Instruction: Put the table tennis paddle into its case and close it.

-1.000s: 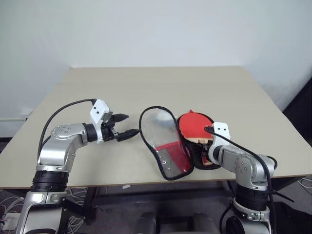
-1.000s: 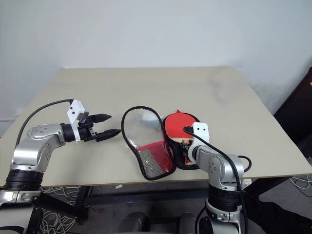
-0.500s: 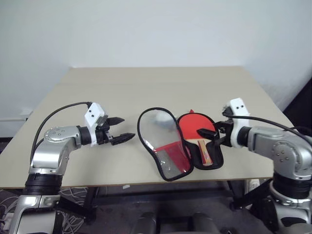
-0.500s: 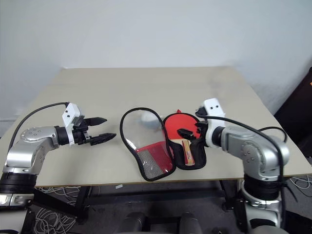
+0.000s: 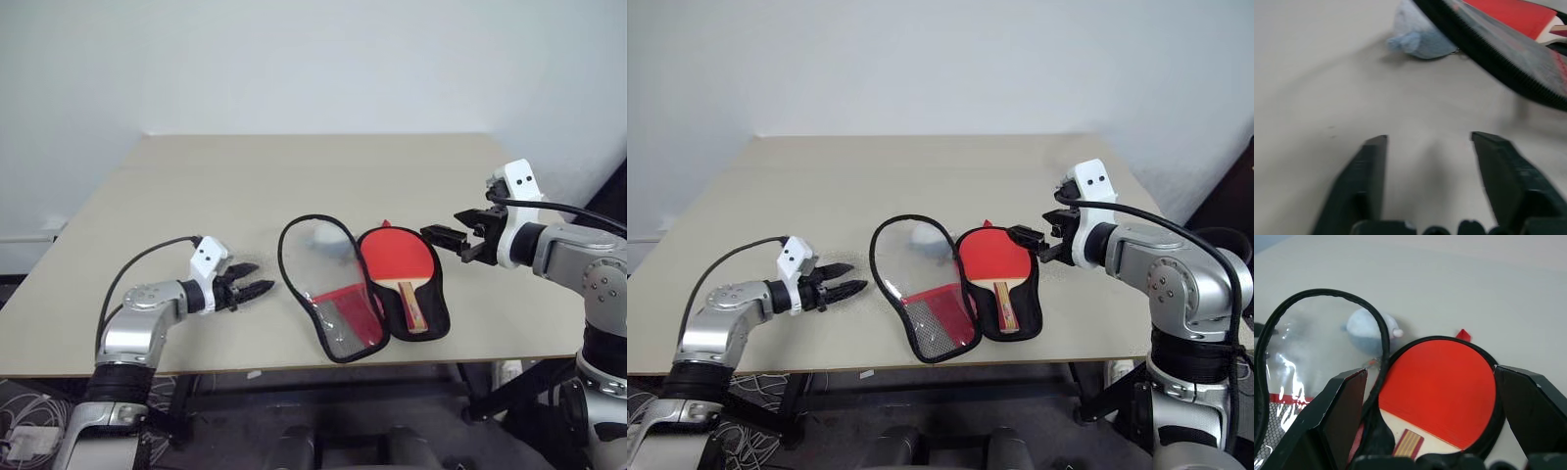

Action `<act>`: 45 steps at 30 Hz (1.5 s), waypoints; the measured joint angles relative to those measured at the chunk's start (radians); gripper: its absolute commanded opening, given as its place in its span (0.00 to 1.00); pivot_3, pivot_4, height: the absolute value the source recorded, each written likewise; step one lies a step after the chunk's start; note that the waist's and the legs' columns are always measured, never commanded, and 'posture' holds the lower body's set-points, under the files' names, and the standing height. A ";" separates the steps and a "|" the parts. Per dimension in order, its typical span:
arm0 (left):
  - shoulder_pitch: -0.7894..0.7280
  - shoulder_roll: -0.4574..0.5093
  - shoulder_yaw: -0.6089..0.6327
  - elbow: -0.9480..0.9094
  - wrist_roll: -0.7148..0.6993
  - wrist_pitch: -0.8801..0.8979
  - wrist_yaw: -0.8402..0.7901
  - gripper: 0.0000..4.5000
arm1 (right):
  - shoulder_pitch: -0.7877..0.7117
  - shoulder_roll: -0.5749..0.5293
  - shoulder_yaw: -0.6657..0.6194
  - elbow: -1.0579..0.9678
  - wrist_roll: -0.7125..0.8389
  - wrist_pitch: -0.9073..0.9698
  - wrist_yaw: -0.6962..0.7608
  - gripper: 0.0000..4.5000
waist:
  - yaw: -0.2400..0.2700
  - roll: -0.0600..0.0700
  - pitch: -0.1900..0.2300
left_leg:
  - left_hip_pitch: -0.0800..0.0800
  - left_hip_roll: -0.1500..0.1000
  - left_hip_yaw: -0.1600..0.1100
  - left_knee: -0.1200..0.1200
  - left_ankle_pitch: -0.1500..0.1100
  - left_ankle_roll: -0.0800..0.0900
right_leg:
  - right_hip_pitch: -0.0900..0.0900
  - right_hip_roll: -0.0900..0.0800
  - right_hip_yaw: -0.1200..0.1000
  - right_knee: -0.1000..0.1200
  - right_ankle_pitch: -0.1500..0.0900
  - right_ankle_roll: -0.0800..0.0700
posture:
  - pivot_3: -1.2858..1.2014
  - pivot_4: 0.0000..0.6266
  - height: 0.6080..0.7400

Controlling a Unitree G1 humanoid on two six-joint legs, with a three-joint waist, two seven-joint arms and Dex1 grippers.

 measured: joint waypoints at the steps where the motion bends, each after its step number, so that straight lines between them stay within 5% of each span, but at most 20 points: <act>1: -0.009 -0.015 -0.002 0.001 0.000 0.000 0.009 0.32 | 0.000 -0.002 0.000 0.000 0.001 0.000 0.000 1.00 | 0.000 0.000 0.000 | 0.000 0.000 0.000 0.000 0.000 0.000 | 0.000 0.000 0.000 0.000 0.000 0.000 | 0.52 0.00 1.00; 13: -0.161 -0.229 -0.106 -0.160 -0.069 0.137 0.004 0.32 | -0.010 -0.049 -0.001 0.051 0.011 -0.043 0.002 1.00 | 0.005 0.000 0.000 | -0.001 -0.001 0.000 0.003 0.000 0.000 | 0.002 0.000 0.000 0.000 0.000 0.001 | 0.52 0.00 1.00; 22: -0.335 -0.436 -0.212 0.027 0.007 0.081 0.088 0.32 | -0.055 -0.251 -0.002 0.138 0.008 -0.221 0.144 1.00 | -0.002 0.000 0.000 | 0.000 -0.001 0.000 0.002 0.000 0.001 | 0.002 0.001 0.000 -0.001 -0.001 0.003 | 0.52 0.00 1.00; 31: -0.252 -0.313 -0.186 -0.046 -0.013 0.241 0.070 0.32 | 0.214 -0.487 0.078 0.084 -0.010 -0.480 0.479 1.00 | -0.002 0.000 0.001 | -0.001 -0.001 0.000 0.002 0.000 0.001 | 0.001 0.001 0.000 -0.001 -0.002 0.003 | 0.52 0.00 1.00; 39: -0.094 -0.252 -0.222 -0.310 -0.169 0.532 0.005 0.32 | 0.202 -0.530 0.148 0.105 -0.052 -0.609 0.583 1.00 | -0.001 0.000 0.001 | -0.001 -0.001 0.000 0.003 0.000 0.000 | 0.002 0.000 0.000 -0.001 -0.002 0.003 | 0.52 0.00 1.00; 42: -0.058 -0.251 -0.275 -0.331 -0.167 0.566 0.016 0.44 | 0.194 -0.505 0.161 0.109 -0.054 -0.612 0.576 1.00 | 0.001 -0.001 0.002 | -0.001 -0.001 -0.001 0.004 0.000 0.000 | 0.002 0.000 -0.001 -0.001 -0.002 0.003 | 0.52 0.00 1.00; 45: -0.054 -0.261 -0.287 -0.333 -0.168 0.597 0.045 0.67 | 0.195 -0.493 0.172 0.102 -0.054 -0.610 0.569 1.00 | 0.002 -0.001 0.002 | -0.001 -0.001 0.000 0.004 0.000 0.000 | 0.002 0.000 0.000 -0.001 -0.002 0.003 | 0.52 0.00 1.00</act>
